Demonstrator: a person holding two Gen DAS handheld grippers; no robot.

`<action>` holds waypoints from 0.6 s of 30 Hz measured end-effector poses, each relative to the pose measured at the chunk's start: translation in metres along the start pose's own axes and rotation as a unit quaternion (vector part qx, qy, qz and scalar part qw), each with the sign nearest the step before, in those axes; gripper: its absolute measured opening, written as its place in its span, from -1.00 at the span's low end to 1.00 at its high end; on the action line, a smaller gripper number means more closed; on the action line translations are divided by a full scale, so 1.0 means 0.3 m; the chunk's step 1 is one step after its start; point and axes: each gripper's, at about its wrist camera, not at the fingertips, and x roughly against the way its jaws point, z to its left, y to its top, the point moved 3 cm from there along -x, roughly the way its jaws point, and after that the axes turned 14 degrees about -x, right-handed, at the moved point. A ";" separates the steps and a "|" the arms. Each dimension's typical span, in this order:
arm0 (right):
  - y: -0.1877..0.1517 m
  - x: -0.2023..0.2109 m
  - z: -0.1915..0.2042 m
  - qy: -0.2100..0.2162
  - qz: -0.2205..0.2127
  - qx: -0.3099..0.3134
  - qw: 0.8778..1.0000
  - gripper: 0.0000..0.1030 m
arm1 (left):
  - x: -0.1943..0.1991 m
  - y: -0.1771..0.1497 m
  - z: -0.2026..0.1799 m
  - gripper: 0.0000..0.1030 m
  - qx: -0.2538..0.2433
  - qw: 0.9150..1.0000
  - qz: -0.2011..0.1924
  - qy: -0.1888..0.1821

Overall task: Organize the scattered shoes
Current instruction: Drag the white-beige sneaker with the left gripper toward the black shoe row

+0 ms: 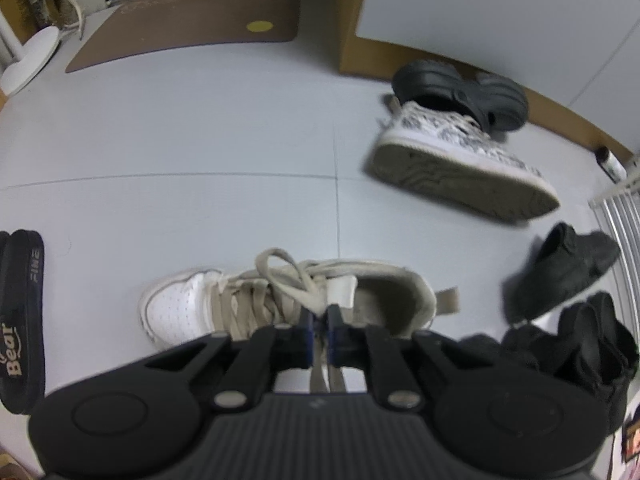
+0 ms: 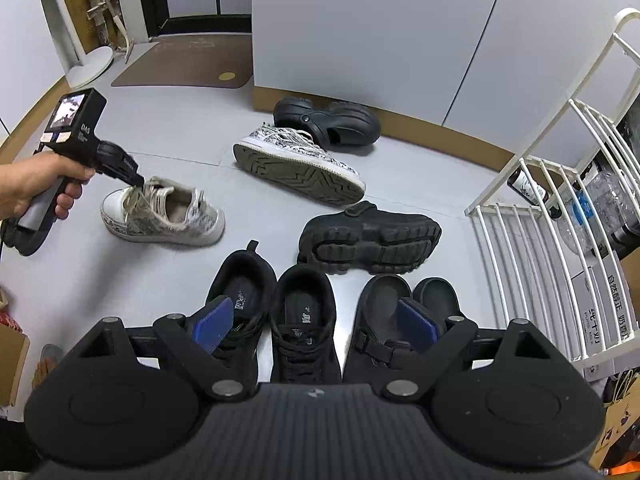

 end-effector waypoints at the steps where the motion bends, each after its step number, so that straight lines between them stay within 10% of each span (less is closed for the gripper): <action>1: -0.001 0.003 0.002 0.001 -0.001 0.001 1.000 0.78 | 0.001 -0.008 -0.004 -0.89 -0.005 1.000 0.003 0.000; 11: 0.001 0.039 0.027 0.012 -0.010 0.009 1.000 0.78 | -0.011 -0.080 -0.023 -0.78 -0.053 0.998 0.022 -0.030; 18: 0.004 0.033 0.043 0.015 -0.007 0.022 1.000 0.78 | -0.065 -0.070 -0.054 0.02 -0.082 0.996 0.025 -0.028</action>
